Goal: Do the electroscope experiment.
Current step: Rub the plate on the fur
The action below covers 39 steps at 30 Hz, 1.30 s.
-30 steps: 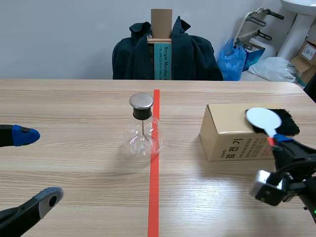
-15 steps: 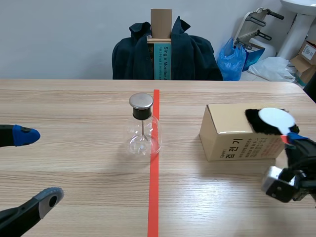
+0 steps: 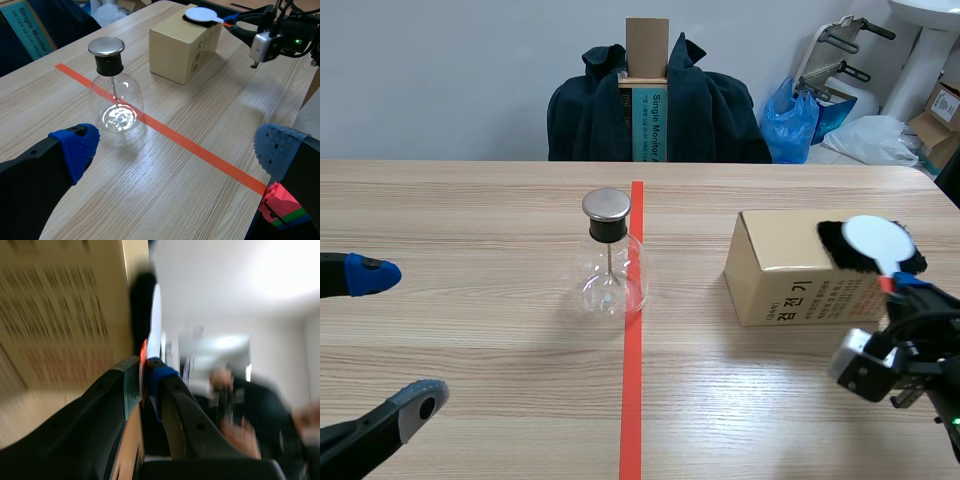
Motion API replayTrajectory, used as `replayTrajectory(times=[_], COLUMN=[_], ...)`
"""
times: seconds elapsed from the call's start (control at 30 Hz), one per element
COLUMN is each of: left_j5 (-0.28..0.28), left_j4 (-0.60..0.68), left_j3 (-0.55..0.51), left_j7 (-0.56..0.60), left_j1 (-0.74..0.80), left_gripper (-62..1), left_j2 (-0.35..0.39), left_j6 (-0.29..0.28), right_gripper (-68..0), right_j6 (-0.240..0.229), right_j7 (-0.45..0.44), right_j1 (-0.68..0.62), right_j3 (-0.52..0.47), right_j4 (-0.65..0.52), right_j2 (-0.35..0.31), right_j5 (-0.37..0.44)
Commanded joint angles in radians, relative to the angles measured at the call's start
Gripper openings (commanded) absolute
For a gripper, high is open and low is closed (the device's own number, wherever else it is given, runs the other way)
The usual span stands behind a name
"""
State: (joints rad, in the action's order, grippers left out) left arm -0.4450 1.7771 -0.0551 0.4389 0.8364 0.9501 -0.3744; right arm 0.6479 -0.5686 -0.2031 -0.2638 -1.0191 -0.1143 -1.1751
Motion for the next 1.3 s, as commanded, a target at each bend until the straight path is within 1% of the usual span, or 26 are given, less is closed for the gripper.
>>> replayTrajectory(times=[0.0,0.03,0.1,0.13,0.17,0.2,0.27,0.3,0.33,0.37,0.43,0.47,0.5,0.6,0.63,0.67,0.7,0.77,0.8,0.83,0.9,0.93,0.97,1.03,1.13,1.27], left_j5=[-0.001,0.003,0.016,0.019,0.019,0.019,0.019,0.019,0.019,0.019,0.019,0.019,0.019,0.019,0.019,0.019,0.019,0.019,0.019,0.019,0.019,0.019,0.019,0.019,0.019,0.019], left_j4=[0.006,0.006,0.006,0.006,0.006,0.006,0.006,0.006,0.006,0.006,0.006,0.006,0.006,0.006,0.005,0.005,0.005,0.005,0.005,0.005,0.005,0.005,0.005,0.005,0.005,0.005], left_j3=[-0.003,-0.003,-0.003,-0.003,-0.003,-0.003,-0.003,-0.003,-0.003,-0.003,-0.003,-0.003,-0.003,-0.003,-0.003,-0.003,-0.003,-0.003,-0.003,-0.003,-0.003,-0.003,-0.003,-0.003,-0.003,-0.003], left_j7=[0.014,0.014,0.014,0.014,0.014,0.014,0.014,0.014,0.014,0.014,0.014,0.014,0.014,0.014,0.014,0.014,0.014,0.014,0.014,0.014,0.014,0.014,0.014,0.014,0.014,0.014], left_j1=[-0.005,-0.005,-0.005,-0.005,-0.005,-0.005,-0.005,-0.005,-0.005,-0.005,-0.005,-0.005,-0.005,-0.005,-0.005,-0.005,-0.005,-0.005,-0.005,-0.005,-0.005,-0.005,-0.005,-0.005,-0.005,-0.005], left_gripper=[1.4,1.4,1.4,1.4,1.4,1.4,1.4,1.4,1.4,1.4,1.4,1.4,1.4,1.4,1.4,1.4,1.4,1.4,1.4,1.4,1.4,1.4,1.4,1.4,1.4,1.4], left_j2=[-0.008,-0.008,-0.008,-0.008,-0.008,-0.008,-0.008,-0.008,-0.008,-0.008,-0.008,-0.008,-0.008,-0.008,-0.008,-0.008,-0.008,-0.008,-0.008,-0.008,-0.008,-0.008,-0.008,-0.008,-0.008,-0.008], left_j6=[-0.002,-0.002,-0.002,-0.002,-0.002,-0.002,-0.002,-0.002,-0.002,-0.002,-0.002,-0.002,-0.002,-0.002,-0.002,-0.002,-0.002,-0.002,-0.002,-0.002,-0.002,-0.002,-0.002,-0.002,-0.002,-0.002], right_gripper=[-66.8,-66.8,-66.8,-66.8,-66.8,-66.8,-66.8,-66.8,-66.8,-66.8,-66.8,-66.8,-66.8,-66.8,-66.8,-66.8,-66.8,-66.8,-66.8,-66.8,-66.8,-66.8,-66.8,-66.8,-66.8,-66.8], right_j6=[0.006,0.006,0.007,0.006,0.006,0.006,0.005,-0.002,-0.014,-0.021,-0.012,-0.011,-0.011,-0.023,-0.032,-0.042,-0.05,-0.046,-0.045,-0.042,-0.036,-0.047,-0.055,-0.065,-0.065,-0.065], right_j7=[0.01,-0.033,-0.156,-0.189,-0.188,-0.152,-0.03,-0.009,-0.024,-0.08,-0.186,-0.195,-0.173,0.02,0.046,0.039,-0.011,-0.138,-0.16,-0.15,-0.039,0.002,0.012,-0.054,-0.156,-0.2], right_j1=[-0.008,-0.011,-0.01,-0.01,-0.01,-0.011,-0.013,-0.014,-0.014,-0.013,-0.01,-0.01,-0.01,-0.016,-0.016,-0.017,-0.016,-0.01,-0.006,-0.004,-0.005,-0.008,-0.01,-0.013,-0.01,-0.01], right_j3=[-0.016,-0.016,-0.016,-0.016,-0.016,-0.017,-0.018,-0.018,-0.017,-0.017,-0.014,-0.011,-0.011,-0.013,-0.013,-0.012,-0.011,-0.01,-0.01,-0.01,-0.013,-0.014,-0.018,-0.017,-0.016,-0.016], right_j4=[-0.005,-0.005,-0.005,-0.005,-0.005,-0.005,-0.005,-0.005,-0.005,-0.005,-0.005,-0.005,-0.005,-0.005,-0.005,-0.005,-0.005,-0.005,-0.005,-0.005,-0.005,-0.005,-0.005,-0.005,-0.005,-0.005], right_j2=[-0.027,-0.03,-0.029,-0.026,-0.023,-0.019,-0.018,-0.022,-0.028,-0.03,-0.027,-0.024,-0.021,-0.019,-0.023,-0.031,-0.036,-0.038,-0.037,-0.034,-0.032,-0.033,-0.039,-0.047,-0.043,-0.041], right_j5=[0.008,0.008,0.008,0.009,0.01,0.016,0.016,0.016,0.015,0.013,0.012,0.013,0.016,0.023,0.023,0.021,0.011,0.003,0.003,0.005,0.009,0.008,0.008,-0.001,-0.003,-0.003])
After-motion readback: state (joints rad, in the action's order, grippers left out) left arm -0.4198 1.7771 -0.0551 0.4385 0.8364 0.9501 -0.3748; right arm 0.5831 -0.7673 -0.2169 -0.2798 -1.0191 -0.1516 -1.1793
